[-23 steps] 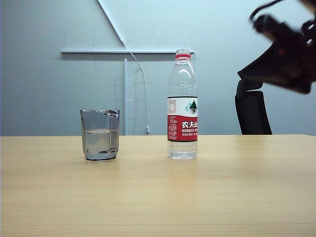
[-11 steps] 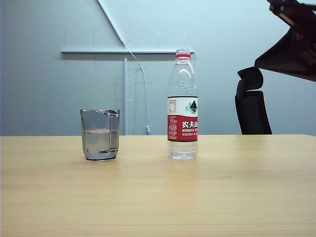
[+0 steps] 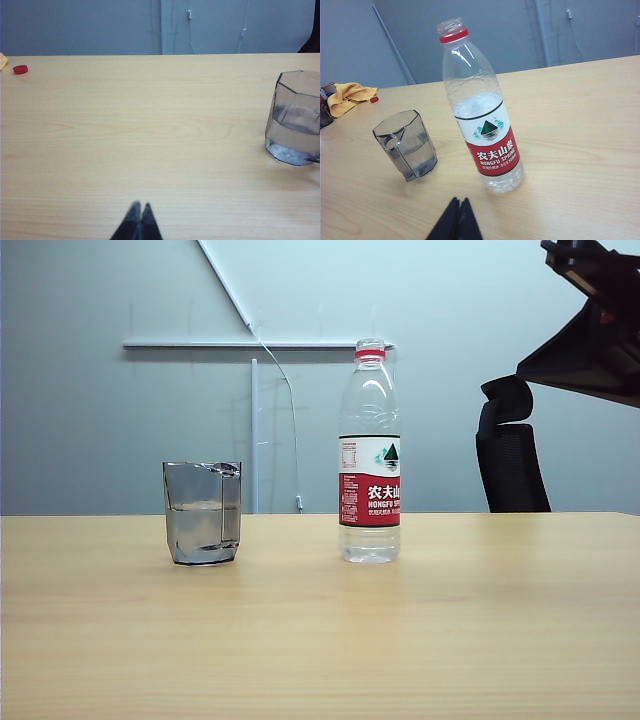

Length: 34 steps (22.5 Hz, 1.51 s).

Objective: Pick up the mineral water bottle on the table and pour water into the mug until it's half full.

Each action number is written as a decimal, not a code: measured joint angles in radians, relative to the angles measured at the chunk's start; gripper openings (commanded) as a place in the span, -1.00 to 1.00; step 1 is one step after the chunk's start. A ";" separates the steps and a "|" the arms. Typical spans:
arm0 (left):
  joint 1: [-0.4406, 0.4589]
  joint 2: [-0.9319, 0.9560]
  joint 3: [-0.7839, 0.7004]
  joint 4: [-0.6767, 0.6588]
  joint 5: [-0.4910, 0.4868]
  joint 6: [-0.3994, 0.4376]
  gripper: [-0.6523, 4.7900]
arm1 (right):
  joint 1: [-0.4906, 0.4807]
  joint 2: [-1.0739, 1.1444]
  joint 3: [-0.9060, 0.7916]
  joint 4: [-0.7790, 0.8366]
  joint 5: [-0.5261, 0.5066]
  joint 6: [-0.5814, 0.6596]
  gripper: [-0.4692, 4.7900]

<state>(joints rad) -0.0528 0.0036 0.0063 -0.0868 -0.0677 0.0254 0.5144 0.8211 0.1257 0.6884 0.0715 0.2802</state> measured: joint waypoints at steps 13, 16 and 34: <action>0.000 0.000 0.000 0.000 0.000 0.000 -0.77 | -0.068 -0.247 -0.001 -0.285 0.002 -0.087 -0.84; 0.000 0.001 0.000 0.000 0.000 0.000 -0.77 | -0.271 -0.495 -0.017 -0.584 -0.040 -0.078 -0.84; -0.003 0.001 0.000 0.000 0.000 0.000 -0.77 | -0.600 -0.820 -0.121 -0.672 -0.092 -0.126 -0.84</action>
<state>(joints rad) -0.0555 0.0048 0.0063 -0.0868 -0.0677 0.0254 -0.0856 0.0010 0.0051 0.0166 -0.0200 0.1539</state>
